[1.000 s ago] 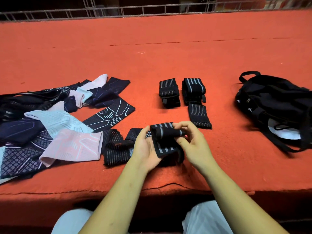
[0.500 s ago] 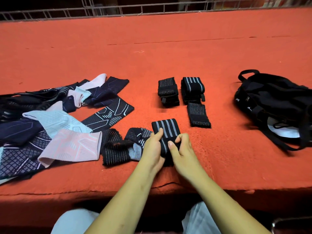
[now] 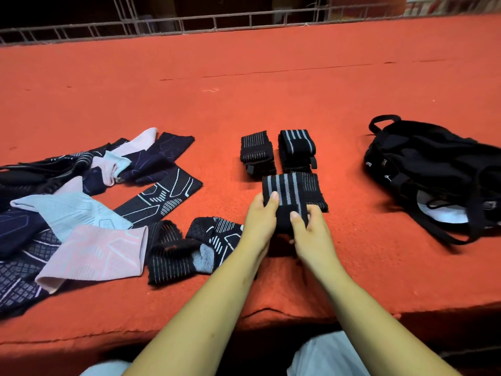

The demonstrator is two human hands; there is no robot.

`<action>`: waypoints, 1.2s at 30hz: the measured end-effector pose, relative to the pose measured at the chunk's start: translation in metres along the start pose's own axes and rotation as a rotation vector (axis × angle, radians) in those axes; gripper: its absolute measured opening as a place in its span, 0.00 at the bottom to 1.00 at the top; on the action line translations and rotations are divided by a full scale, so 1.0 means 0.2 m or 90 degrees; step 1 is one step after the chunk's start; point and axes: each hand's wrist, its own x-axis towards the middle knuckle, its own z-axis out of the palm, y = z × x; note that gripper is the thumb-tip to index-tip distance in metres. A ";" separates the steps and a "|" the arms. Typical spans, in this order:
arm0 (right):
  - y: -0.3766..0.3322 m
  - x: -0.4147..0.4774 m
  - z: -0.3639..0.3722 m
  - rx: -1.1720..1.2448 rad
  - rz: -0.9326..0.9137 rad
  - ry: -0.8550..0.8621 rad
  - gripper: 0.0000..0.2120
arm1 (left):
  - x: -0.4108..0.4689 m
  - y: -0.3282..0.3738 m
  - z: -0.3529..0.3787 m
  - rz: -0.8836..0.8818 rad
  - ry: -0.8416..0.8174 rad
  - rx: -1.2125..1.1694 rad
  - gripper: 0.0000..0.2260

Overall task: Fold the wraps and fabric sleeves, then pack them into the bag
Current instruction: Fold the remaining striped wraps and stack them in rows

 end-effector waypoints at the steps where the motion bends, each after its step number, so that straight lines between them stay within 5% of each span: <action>1: 0.01 0.06 -0.03 -0.001 0.008 0.017 0.06 | 0.04 0.02 0.04 -0.011 -0.018 0.000 0.09; 7: 0.12 0.43 -0.16 -0.038 0.079 0.095 0.08 | 0.28 0.10 0.27 -0.038 -0.060 0.136 0.04; 15: 0.29 0.64 -0.14 -0.180 0.092 0.097 0.11 | 0.48 -0.13 0.35 0.056 -0.034 0.444 0.17; 25: 0.40 0.62 -0.17 -0.262 0.010 0.093 0.12 | 0.49 -0.27 0.24 0.075 -0.064 0.463 0.27; 33: 0.26 0.68 -0.24 -0.240 0.141 0.011 0.12 | 0.48 0.00 0.17 0.060 -0.097 0.572 0.17; 36: 0.17 0.67 -0.27 -0.338 0.071 0.059 0.19 | 0.44 0.16 -0.02 0.101 -0.115 0.597 0.06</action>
